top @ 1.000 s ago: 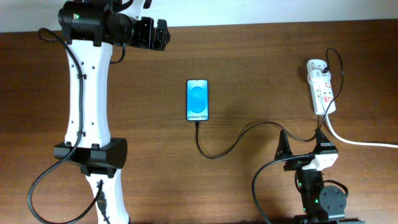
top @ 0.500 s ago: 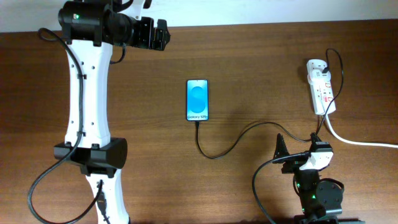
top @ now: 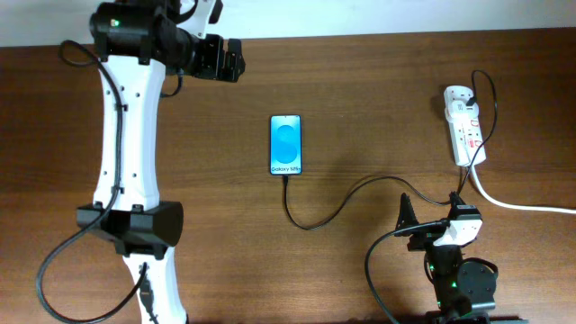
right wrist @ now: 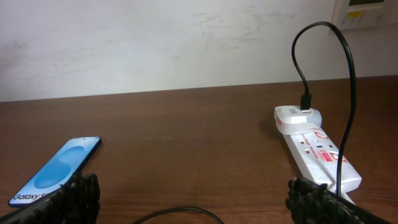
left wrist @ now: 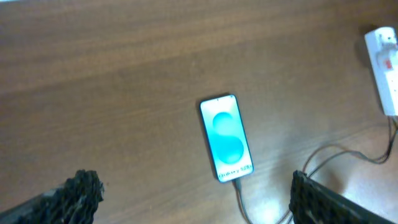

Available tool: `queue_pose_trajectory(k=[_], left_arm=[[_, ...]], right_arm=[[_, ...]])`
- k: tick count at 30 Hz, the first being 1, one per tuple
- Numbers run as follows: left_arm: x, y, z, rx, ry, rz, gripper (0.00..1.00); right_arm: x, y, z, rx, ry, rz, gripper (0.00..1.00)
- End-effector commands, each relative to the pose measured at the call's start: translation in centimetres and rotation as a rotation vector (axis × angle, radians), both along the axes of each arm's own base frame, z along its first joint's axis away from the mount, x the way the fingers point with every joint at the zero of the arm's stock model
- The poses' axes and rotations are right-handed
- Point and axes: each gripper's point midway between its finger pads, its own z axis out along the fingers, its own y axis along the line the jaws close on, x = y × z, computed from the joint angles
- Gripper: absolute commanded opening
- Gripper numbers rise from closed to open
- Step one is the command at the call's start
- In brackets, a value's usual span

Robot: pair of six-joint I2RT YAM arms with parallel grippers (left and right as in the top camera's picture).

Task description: Plug charger to phone and switch on socket

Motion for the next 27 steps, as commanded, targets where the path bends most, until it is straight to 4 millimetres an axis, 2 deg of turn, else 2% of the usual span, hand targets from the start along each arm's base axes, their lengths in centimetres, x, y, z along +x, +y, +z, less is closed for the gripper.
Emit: queue_pose_trajectory(k=[1,4,8,12,27], left_arm=[[-0.8,-0.1,0.0,-0.011,-0.052,-0.004,0.99],[-1.6,0.0,-1.7,-0.020,-0.106,-0.005,1.00],[-4.1,0.6,-3.5,-0.021,-0.225,-0.010,1.00],[-7.3,1.1,-4.0,-0.018,-0.363,-0.030,0.99],[-16.8,3.3,-6.3,-0.032,-0.904,0.002,1.00]], right_arm=[[0.0,0.0,-0.3,0.006,0.005,-0.004,0.98],[0.0,0.0,-0.2,0.006,0.005,-0.004,0.98],[0.0,0.0,-0.3,0.006,0.005,-0.004,0.98],[0.0,0.0,-0.2,0.006,0.005,-0.004,0.98],[0.0,0.0,-0.3,0.006,0.005,-0.004,0.98]])
